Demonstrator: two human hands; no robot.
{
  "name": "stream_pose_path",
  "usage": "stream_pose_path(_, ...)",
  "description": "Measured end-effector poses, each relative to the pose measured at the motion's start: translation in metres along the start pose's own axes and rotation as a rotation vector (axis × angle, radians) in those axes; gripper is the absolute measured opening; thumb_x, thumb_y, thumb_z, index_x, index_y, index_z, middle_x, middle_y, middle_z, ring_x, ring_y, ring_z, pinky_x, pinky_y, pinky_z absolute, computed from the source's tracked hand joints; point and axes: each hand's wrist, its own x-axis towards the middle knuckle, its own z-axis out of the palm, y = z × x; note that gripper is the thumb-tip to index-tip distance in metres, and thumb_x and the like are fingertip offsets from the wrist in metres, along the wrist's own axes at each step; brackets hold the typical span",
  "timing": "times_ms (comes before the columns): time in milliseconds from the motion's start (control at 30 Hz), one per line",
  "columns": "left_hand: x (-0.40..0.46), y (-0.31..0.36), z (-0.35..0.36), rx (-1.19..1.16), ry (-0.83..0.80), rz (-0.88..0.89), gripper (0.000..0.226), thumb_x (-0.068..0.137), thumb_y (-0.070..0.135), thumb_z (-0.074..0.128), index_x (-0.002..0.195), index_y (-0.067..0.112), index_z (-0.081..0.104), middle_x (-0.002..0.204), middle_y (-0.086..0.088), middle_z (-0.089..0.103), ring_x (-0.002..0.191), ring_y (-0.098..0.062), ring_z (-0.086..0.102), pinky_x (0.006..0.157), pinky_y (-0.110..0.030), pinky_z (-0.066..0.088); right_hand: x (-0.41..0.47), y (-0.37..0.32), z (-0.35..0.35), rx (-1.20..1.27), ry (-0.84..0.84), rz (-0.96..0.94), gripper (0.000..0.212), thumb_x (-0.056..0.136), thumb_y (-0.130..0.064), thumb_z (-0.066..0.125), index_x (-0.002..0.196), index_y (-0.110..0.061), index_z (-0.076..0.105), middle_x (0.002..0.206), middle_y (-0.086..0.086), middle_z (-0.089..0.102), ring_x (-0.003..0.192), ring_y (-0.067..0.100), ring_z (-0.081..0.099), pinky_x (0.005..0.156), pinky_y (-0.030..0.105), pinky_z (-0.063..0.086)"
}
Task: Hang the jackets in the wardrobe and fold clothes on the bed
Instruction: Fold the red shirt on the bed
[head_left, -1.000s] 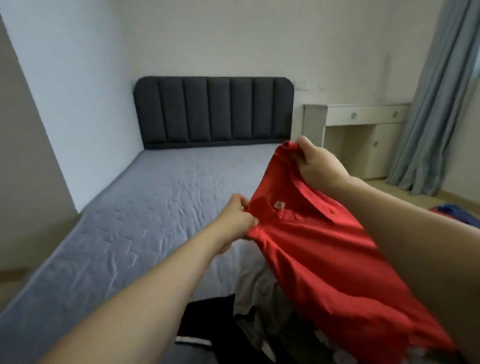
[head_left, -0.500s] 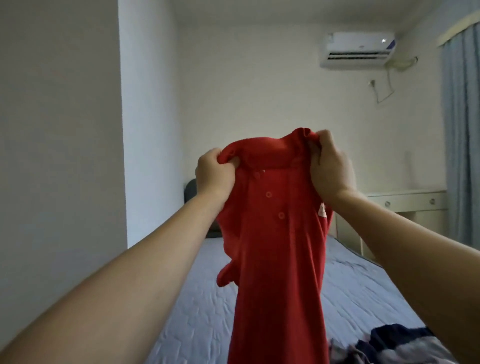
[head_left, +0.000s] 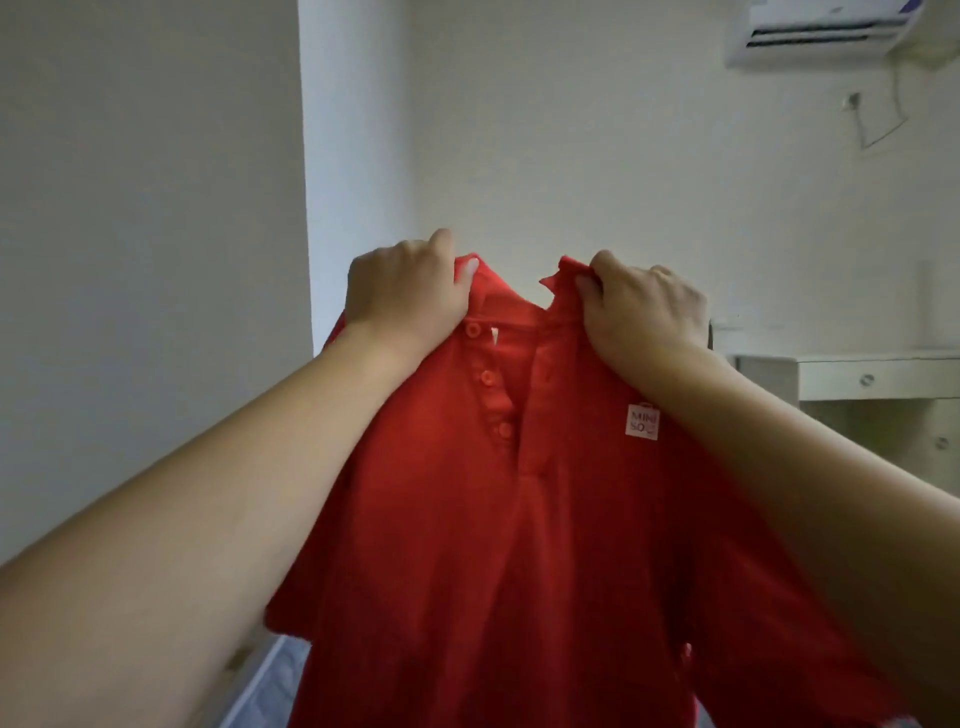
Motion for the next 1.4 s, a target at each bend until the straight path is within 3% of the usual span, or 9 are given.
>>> stream_pose_path(267,-0.219,-0.021,0.165,0.1,-0.663,-0.169,0.05,0.095,0.055,0.041,0.118,0.013,0.05,0.119,-0.013,0.059,0.111,-0.033,0.053,0.088,-0.043,0.037,-0.169,-0.017,0.207,-0.073,-0.397,0.041,0.04,0.1,-0.047,0.032,0.104,-0.013,0.053,0.105,0.013,0.063,0.101,0.036,0.053,0.076,0.041,0.037)
stream_pose_path(467,-0.485,0.008,0.199,-0.061,-1.48,-0.469,0.077,0.092,0.069,0.015,0.155,0.026,0.0,0.162,-0.004,-0.012,0.148,-0.027,-0.014,0.11,-0.064,-0.015,-0.401,-0.012,0.306,-0.047,-1.215,0.176,0.076,0.095,-0.063,0.023,0.154,-0.017,0.01,0.158,0.015,0.01,0.145,0.03,0.011,0.116,0.049,0.005)
stream_pose_path(667,-0.529,0.005,0.225,-0.067,-1.311,-0.43,0.079,0.09,0.068,0.014,0.152,0.02,0.019,0.16,-0.01,0.015,0.149,-0.025,0.002,0.11,-0.061,-0.016,-0.44,0.005,0.344,0.056,-1.213,0.263,0.073,0.095,-0.062,0.019,0.154,-0.019,0.01,0.16,0.011,0.012,0.147,0.025,0.009,0.118,0.041,0.001)
stream_pose_path(800,-0.52,-0.001,0.249,-0.247,-0.948,-0.718,0.053,0.089,0.04,0.05,0.136,0.016,0.038,0.137,-0.013,0.052,0.133,-0.029,0.04,0.117,-0.05,0.011,-0.415,0.001,0.372,0.056,-1.206,0.492,0.069,0.09,-0.05,0.045,0.149,-0.02,0.025,0.145,0.013,0.038,0.137,0.031,0.029,0.113,0.042,0.016)
stream_pose_path(900,-0.498,-0.009,0.28,-0.275,-1.161,-0.944,0.066,0.078,0.027,0.058,0.14,0.021,0.035,0.135,-0.014,0.052,0.13,-0.033,0.041,0.111,-0.044,0.022,-0.388,0.002,0.39,0.26,-1.289,0.772,0.053,0.078,-0.025,0.063,0.127,-0.011,0.048,0.116,0.013,0.058,0.104,0.028,0.058,0.089,0.034,0.047)
stream_pose_path(1033,-0.46,-0.024,0.303,-0.603,-1.251,-1.039,0.038,0.068,0.022,0.06,0.105,0.017,0.062,0.107,-0.014,0.068,0.106,-0.034,0.063,0.097,-0.047,0.046,-0.343,0.002,0.396,0.344,-1.312,0.536,0.019,0.076,0.0,0.062,0.094,-0.007,0.064,0.088,0.014,0.063,0.075,0.026,0.06,0.056,0.025,0.044)
stream_pose_path(1233,-0.444,-0.041,0.269,-0.072,-0.645,-0.186,0.008,0.071,0.018,0.068,0.078,0.018,0.064,0.091,-0.005,0.057,0.084,-0.032,0.053,0.072,-0.037,0.03,-0.329,0.001,0.368,0.077,-0.654,-0.266,0.019,0.073,-0.024,0.077,0.072,-0.011,0.062,0.086,0.013,0.058,0.083,0.034,0.056,0.067,0.036,0.035)
stream_pose_path(1333,-0.483,-0.03,0.228,0.053,-1.012,0.1,0.03,0.077,0.033,0.059,0.104,0.02,0.063,0.114,-0.002,0.054,0.106,-0.027,0.049,0.092,-0.043,0.034,-0.378,0.002,0.334,-0.106,-0.91,-0.439,0.022,0.079,-0.029,0.065,0.097,-0.016,0.062,0.106,0.007,0.058,0.102,0.03,0.055,0.09,0.04,0.04)
stream_pose_path(1400,-0.503,-0.019,0.211,0.028,-1.236,-0.039,0.046,0.08,0.036,0.049,0.123,0.021,0.053,0.141,-0.001,0.043,0.129,-0.023,0.038,0.11,-0.049,0.021,-0.408,0.004,0.32,-0.196,-1.196,-0.222,0.04,0.087,-0.027,0.045,0.125,-0.016,0.048,0.14,0.007,0.043,0.132,0.024,0.036,0.114,0.043,0.019)
